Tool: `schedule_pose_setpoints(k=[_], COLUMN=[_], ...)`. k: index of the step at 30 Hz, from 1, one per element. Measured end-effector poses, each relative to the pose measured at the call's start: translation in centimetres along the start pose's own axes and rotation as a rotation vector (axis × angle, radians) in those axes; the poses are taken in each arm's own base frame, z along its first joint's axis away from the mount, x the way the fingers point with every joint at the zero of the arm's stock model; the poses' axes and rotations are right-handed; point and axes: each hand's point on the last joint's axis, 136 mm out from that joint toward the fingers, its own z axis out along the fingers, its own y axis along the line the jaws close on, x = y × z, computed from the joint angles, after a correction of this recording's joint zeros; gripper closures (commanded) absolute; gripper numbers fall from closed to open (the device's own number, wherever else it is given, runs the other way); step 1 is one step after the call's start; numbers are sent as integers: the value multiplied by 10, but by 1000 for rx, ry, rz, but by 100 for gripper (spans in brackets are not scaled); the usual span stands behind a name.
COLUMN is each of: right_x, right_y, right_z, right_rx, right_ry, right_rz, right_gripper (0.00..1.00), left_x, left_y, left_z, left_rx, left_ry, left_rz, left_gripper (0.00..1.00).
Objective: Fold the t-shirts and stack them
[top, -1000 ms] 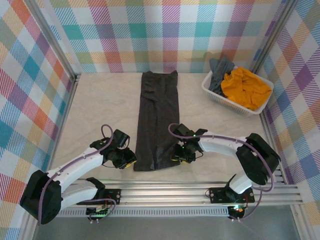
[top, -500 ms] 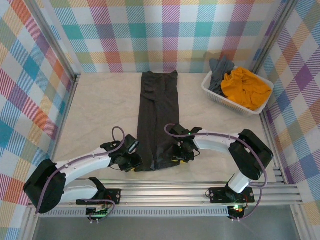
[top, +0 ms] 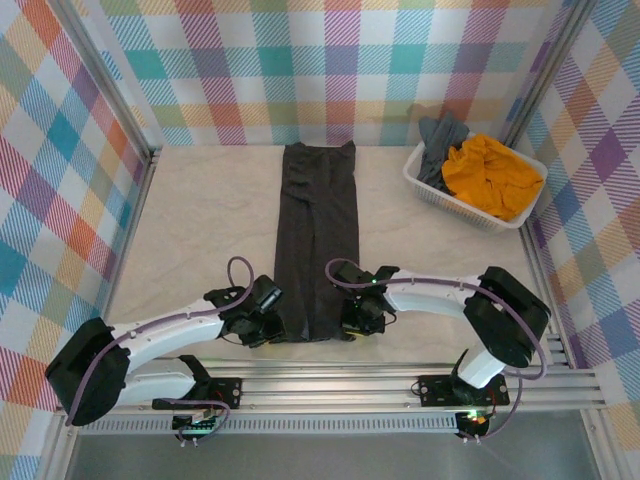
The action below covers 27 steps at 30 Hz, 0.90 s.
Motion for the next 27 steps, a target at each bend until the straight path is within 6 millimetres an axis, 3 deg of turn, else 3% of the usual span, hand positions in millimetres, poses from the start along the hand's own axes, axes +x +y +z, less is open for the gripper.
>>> schedule_pose_setpoints(k=[6,8,14,21,27], right_x=[0,0,1,1,2], right_y=[-9,-11,-15,-16,-17], right_z=[-5,-5,-5,-4,-3], right_rx=[33,36,45,48,50], right_ry=[-18,-21,-22,-21,-20], right_rz=[23,25,31,36,47], right_gripper=[100,100,100,100,100], left_x=[-4,-5,-2,1,2], left_y=[8,7,15,13,8], left_z=[-28,-34,-15,4,8], left_rx=[-24,-11,-59,-122,-176], left_ry=[-78,-93,-60,-32,-43], left_rz=[7,1,-19,2,43], left_gripper=[43,42,43,50,72])
